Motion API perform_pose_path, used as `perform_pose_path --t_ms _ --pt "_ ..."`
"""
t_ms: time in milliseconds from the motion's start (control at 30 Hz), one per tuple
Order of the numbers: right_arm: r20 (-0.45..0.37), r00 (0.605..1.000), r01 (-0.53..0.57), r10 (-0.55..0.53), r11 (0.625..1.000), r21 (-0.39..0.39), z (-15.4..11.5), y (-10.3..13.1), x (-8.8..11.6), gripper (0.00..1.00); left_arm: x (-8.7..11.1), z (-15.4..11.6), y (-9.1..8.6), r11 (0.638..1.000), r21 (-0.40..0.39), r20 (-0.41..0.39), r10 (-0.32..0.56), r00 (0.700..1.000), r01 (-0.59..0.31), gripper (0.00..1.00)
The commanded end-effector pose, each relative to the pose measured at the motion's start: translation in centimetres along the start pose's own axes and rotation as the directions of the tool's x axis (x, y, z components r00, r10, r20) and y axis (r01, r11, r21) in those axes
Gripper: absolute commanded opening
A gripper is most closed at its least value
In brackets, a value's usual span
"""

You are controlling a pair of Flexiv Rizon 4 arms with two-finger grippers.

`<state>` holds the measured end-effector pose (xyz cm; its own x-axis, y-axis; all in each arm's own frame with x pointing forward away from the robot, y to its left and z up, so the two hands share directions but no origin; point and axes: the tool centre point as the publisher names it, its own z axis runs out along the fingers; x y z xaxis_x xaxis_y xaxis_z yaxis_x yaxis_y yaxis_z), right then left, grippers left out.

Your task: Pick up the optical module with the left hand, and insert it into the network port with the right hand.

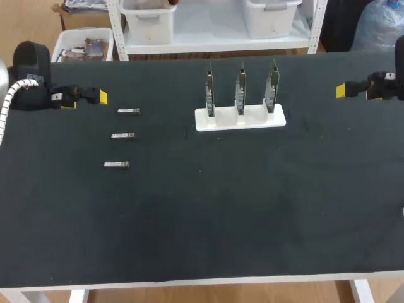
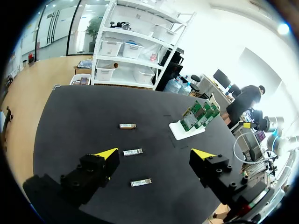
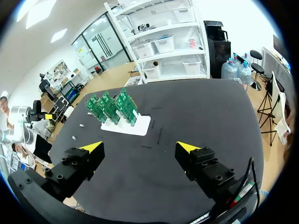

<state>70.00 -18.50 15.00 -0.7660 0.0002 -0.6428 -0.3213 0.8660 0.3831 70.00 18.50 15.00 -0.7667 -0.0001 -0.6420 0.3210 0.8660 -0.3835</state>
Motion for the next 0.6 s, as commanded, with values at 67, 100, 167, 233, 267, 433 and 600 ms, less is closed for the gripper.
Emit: perform_pose_path --t_ms 67,100,167,233,267,433,600 --pt "0.0 1.0 0.0 0.0 1.0 0.0 0.0 0.0 0.0 1.0 0.0 0.0 0.0 1.0 0.0 0.0 0.0 1.0 0.0 1.0" --pt "0.0 1.0 0.0 0.0 1.0 0.0 0.0 0.0 0.0 1.0 0.0 0.0 0.0 1.0 0.0 0.0 0.0 1.0 0.0 1.0" --pt "0.0 1.0 0.0 0.0 1.0 0.0 0.0 0.0 0.0 1.0 0.0 0.0 0.0 1.0 0.0 0.0 0.0 1.0 0.0 1.0" --pt "0.0 1.0 0.0 0.0 1.0 0.0 0.0 0.0 0.0 1.0 0.0 0.0 0.0 1.0 0.0 0.0 0.0 1.0 0.0 1.0" --pt "0.0 1.0 0.0 0.0 1.0 0.0 0.0 0.0 0.0 1.0 0.0 0.0 0.0 1.0 0.0 0.0 0.0 1.0 0.0 1.0" --pt "0.0 1.0 0.0 0.0 1.0 0.0 0.0 0.0 0.0 1.0 -0.4 0.18 -0.49 0.998 0.034 -0.005 0.055 0.998 -0.055 1.0" --pt "0.0 1.0 0.0 0.0 1.0 0.0 0.0 0.0 0.0 1.0 -0.54 0.09 -0.68 0.996 0.048 0.003 0.078 0.997 -0.078 1.0"
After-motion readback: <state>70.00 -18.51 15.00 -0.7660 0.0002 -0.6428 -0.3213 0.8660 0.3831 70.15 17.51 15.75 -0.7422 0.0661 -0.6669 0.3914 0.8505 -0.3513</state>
